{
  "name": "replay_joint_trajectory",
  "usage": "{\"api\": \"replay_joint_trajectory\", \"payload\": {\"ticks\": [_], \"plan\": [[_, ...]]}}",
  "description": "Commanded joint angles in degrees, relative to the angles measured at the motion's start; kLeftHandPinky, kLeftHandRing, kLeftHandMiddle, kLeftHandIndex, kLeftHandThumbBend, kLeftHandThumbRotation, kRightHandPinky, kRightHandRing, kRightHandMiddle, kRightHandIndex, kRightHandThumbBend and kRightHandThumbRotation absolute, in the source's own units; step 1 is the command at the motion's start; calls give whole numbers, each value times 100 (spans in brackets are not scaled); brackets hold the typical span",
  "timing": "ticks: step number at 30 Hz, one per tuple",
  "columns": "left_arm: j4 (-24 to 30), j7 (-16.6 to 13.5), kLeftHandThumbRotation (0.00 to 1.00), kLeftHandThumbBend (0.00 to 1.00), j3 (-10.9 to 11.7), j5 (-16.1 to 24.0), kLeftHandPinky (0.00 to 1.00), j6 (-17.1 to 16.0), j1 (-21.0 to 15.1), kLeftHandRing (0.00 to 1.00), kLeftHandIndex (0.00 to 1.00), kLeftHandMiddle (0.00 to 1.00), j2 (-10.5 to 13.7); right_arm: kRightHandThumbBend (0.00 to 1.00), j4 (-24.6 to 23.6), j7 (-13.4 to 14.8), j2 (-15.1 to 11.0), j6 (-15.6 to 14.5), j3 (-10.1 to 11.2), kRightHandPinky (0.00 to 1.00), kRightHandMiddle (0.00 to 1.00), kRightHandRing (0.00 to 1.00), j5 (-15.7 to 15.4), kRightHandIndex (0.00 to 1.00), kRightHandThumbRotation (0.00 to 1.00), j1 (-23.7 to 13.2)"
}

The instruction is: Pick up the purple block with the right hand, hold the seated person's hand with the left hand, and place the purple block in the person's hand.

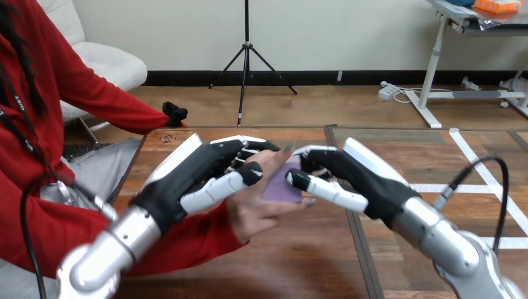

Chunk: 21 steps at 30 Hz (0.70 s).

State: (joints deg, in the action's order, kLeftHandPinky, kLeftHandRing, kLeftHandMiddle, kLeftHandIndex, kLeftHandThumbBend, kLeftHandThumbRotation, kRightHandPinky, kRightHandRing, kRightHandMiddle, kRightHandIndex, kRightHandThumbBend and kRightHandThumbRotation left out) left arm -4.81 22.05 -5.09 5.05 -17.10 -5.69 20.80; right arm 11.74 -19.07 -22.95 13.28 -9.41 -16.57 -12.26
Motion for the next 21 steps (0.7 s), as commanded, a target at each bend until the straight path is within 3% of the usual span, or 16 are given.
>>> {"api": "replay_joint_trajectory", "payload": {"ticks": [1,10,21], "plan": [[-46,-402,100,94,182,24,61,-395,-31,68,71,71,-194,74,-362,171,-123,143,270,65,76,74,123,74,100,70],[-87,-856,100,94,224,59,66,-742,310,71,71,72,-361,77,-678,214,-114,185,410,64,75,73,190,74,100,421],[-240,-1274,100,94,260,249,69,-1259,625,75,75,76,-423,87,-1272,172,-21,-167,604,64,76,74,428,76,100,947]]}}
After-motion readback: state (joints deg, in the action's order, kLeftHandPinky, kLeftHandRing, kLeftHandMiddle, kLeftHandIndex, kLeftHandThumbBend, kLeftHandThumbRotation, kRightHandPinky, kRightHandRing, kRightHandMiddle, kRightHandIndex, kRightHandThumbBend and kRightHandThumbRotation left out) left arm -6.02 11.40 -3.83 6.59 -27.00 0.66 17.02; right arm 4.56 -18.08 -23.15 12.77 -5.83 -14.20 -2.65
